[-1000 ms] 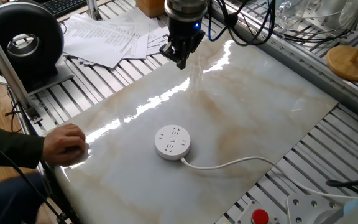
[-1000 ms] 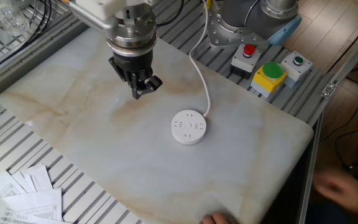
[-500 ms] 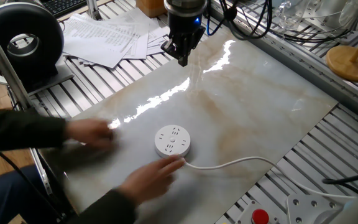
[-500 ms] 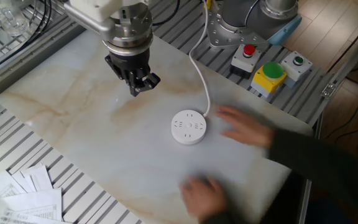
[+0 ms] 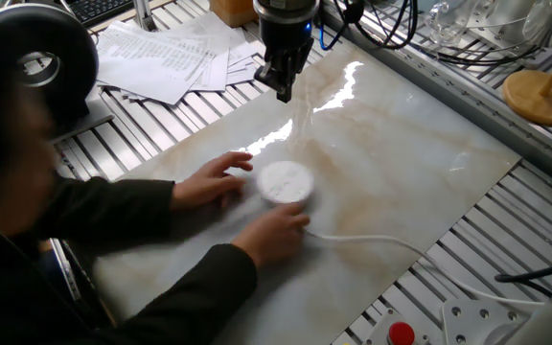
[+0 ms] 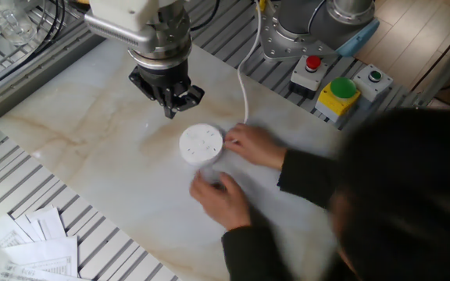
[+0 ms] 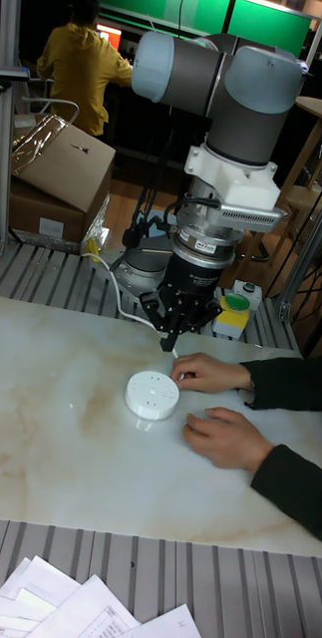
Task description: Turn on the power strip by pressing the button
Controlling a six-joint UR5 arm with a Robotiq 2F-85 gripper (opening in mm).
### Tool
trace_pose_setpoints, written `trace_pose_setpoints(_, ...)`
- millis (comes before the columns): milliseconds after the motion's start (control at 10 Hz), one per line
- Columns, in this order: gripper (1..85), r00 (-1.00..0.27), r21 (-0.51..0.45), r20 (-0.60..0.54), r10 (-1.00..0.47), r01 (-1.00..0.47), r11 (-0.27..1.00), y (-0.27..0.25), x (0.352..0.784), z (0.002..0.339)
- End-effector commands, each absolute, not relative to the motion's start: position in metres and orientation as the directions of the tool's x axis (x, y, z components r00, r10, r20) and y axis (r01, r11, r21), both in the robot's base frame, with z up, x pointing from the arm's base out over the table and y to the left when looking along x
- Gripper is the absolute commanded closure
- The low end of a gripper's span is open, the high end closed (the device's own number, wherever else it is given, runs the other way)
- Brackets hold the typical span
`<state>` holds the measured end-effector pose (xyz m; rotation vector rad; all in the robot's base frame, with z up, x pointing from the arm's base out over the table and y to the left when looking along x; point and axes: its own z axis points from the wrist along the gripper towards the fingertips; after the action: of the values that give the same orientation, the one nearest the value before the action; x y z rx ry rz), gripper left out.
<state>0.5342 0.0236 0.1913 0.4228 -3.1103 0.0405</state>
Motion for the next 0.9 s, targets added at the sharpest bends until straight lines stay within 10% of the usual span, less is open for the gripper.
trace_pose_setpoints(0,84.7,-0.942,-0.028,-0.012,-0.335,-0.335,0.942,0.024,0.540,0.193)
trace_pose_setpoints(800,84.7,-0.870,-0.154,-0.021,-0.493,-0.484,0.861,0.034,0.504,0.126)
